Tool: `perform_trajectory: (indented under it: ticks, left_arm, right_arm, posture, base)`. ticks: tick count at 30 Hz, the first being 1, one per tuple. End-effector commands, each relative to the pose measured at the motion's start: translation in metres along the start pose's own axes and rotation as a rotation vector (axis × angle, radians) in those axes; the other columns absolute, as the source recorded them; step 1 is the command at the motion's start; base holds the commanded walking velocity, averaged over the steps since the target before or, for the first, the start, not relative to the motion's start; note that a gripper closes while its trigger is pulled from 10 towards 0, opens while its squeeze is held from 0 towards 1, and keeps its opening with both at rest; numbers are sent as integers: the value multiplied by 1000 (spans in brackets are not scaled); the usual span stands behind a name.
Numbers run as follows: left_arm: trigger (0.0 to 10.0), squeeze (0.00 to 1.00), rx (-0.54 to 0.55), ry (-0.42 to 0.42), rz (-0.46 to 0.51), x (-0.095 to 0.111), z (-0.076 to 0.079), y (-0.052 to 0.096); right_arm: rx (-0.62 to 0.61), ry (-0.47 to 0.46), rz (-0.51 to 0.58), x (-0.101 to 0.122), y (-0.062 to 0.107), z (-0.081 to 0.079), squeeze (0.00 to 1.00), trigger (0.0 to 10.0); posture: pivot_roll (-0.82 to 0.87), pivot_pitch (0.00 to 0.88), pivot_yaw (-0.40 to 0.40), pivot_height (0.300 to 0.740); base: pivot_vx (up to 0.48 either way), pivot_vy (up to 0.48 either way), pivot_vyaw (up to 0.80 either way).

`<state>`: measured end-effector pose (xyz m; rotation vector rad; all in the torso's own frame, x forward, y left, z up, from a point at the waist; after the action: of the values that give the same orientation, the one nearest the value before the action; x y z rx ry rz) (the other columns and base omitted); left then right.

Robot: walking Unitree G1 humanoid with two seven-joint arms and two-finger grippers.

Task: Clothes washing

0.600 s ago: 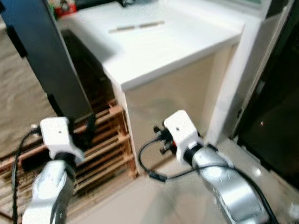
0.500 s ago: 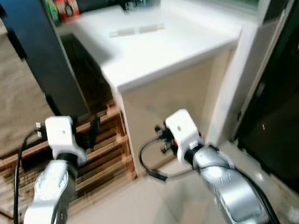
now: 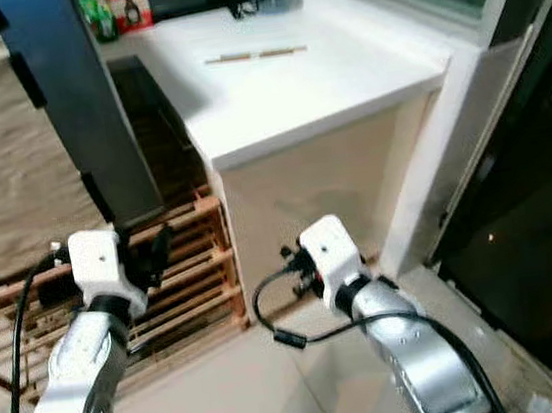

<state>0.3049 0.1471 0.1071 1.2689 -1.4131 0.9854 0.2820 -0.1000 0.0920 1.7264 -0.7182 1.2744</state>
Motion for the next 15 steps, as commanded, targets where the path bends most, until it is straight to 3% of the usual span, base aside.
perform_trajectory:
  ticks: [1, 10, 14, 15]
  left_arm:
    - [10000, 0, 13, 1, -70, -20, -5, 7]
    - [10000, 0, 80, 90, -248, -67, -15, 27]
    - [10000, 0, 94, 124, -343, -87, -17, 31]
    - [10000, 0, 104, 150, -425, -102, -17, 33]
  right_arm:
    - [25, 18, -16, -4, -3, -3, 0, 10000]
    - [65, 43, -138, -43, -4, -4, 0, 10000]
    - [15, 9, -195, -62, -6, 9, 0, 10000]
    - [3, 8, -222, -70, -7, 13, 0, 10000]
  posture:
    - [3, 0, 3, 740]
    - [10, 0, 1, 740]
    - [11, 0, 1, 740]
    - [12, 0, 0, 740]
  base:
    - [341, 0, 800]
    - [325, 0, 800]
    - [144, 0, 262]
    - [0, 0, 0]
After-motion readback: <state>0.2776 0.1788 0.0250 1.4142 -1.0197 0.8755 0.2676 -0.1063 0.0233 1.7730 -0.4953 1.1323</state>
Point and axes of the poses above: a point about 5 cm out from each wrist's last joint towards the gripper, its own y axis pointing back from the gripper into the wrist, its own x axis along the axis of the wrist's last joint, z = x × y, the point moved 4 cm from there along -y, pointing out of the wrist towards the gripper, and after that the axes turned 14 degrees about -y, right-handed, at the moved point
